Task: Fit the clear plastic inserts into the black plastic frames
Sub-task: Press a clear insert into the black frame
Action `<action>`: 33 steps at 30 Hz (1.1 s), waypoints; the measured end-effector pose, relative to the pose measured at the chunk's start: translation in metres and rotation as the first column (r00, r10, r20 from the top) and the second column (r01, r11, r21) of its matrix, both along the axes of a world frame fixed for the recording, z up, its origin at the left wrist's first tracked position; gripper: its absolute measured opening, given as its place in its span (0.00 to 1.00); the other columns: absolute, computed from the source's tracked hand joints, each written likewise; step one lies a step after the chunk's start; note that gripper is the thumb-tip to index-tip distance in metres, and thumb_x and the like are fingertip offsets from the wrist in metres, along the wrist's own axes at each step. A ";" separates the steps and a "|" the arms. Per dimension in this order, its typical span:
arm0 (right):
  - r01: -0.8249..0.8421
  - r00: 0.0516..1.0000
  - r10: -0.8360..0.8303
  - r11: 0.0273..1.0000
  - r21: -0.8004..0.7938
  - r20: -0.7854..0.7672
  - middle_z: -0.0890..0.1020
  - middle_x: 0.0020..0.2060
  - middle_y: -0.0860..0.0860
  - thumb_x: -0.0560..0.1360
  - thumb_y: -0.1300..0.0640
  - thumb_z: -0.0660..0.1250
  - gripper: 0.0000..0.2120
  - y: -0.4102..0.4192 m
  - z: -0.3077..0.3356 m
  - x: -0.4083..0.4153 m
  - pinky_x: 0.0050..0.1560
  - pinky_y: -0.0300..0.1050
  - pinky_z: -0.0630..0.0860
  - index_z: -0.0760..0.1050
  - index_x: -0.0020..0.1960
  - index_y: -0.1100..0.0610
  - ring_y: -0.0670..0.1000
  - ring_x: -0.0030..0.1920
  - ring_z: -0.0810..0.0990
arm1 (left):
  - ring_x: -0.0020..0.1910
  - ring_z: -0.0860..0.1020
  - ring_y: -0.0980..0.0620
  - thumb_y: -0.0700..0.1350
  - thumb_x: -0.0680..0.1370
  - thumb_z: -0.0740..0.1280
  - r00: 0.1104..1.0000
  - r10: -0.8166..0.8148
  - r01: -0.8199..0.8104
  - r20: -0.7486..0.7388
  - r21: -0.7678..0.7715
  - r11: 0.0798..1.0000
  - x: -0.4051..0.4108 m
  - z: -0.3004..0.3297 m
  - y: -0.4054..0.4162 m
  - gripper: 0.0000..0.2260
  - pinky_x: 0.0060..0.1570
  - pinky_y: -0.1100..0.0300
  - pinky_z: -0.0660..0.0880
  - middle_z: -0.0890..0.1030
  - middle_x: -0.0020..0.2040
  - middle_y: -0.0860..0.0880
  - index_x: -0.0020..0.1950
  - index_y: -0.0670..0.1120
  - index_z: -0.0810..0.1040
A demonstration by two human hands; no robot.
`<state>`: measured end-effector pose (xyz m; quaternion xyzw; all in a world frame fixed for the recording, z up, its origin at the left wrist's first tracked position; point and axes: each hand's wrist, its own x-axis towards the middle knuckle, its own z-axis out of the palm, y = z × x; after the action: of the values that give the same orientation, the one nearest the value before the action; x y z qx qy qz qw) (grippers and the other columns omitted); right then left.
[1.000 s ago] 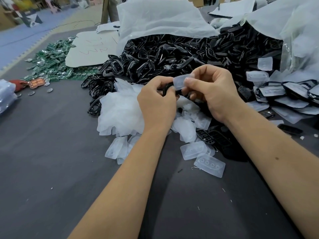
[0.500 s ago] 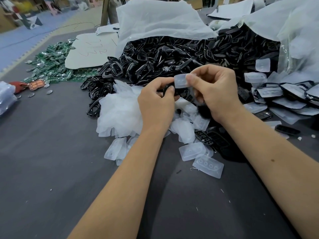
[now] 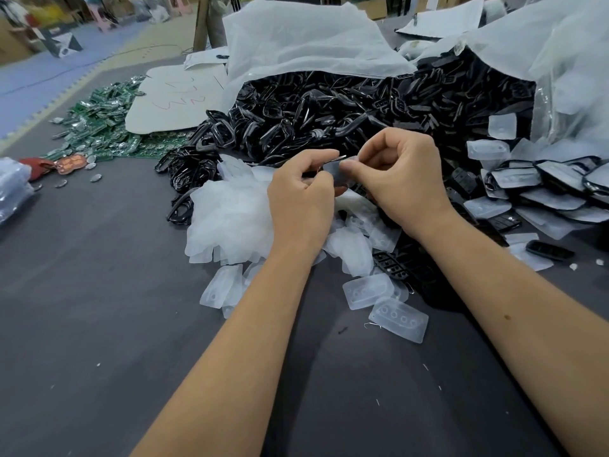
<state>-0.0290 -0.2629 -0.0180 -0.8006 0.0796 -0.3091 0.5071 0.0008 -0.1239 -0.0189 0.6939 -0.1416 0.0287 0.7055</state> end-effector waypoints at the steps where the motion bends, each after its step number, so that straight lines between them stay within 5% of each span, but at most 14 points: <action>1: 0.008 1.000 -0.008 1.000 -0.004 -0.006 0.84 0.30 0.50 0.70 0.53 0.82 0.12 0.000 0.000 0.000 0.33 0.41 0.77 0.81 0.40 0.57 0.47 0.29 0.81 | 0.45 0.87 0.50 0.33 0.72 0.60 1.000 0.006 -0.006 0.002 0.001 1.000 0.000 0.000 0.000 0.18 0.48 0.51 0.85 0.87 0.48 0.46 0.54 0.42 0.86; 15: -0.035 0.999 0.035 0.999 0.020 0.005 0.84 0.29 0.50 0.71 0.53 0.81 0.11 -0.001 0.000 0.000 0.31 0.39 0.75 0.81 0.38 0.57 0.46 0.28 0.81 | 0.42 0.87 0.49 0.29 0.76 0.62 1.000 0.008 -0.008 0.006 0.034 0.999 0.000 0.001 0.000 0.16 0.46 0.55 0.85 0.87 0.41 0.55 0.54 0.41 0.86; 21: 0.017 1.000 -0.016 0.999 0.050 -0.011 0.85 0.30 0.51 0.71 0.52 0.81 0.12 -0.003 -0.001 0.001 0.34 0.48 0.81 0.81 0.38 0.56 0.54 0.32 0.85 | 0.45 0.86 0.40 0.29 0.77 0.63 1.000 0.009 -0.009 0.003 0.031 0.999 -0.001 0.002 -0.002 0.14 0.46 0.55 0.85 0.86 0.47 0.45 0.54 0.41 0.86; 33: 0.005 1.000 -0.004 0.996 0.093 -0.015 0.85 0.29 0.51 0.71 0.50 0.80 0.12 -0.001 -0.002 0.001 0.27 0.41 0.73 0.81 0.38 0.56 0.49 0.24 0.81 | 0.44 0.87 0.49 0.31 0.81 0.66 1.000 -0.005 0.005 0.020 0.023 1.000 0.002 -0.002 -0.001 0.09 0.45 0.57 0.84 0.87 0.48 0.44 0.54 0.40 0.85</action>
<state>-0.0281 -0.2639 -0.0200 -0.7783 0.0994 -0.3003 0.5423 0.0024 -0.1247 -0.0212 0.7013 -0.1507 0.0321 0.6960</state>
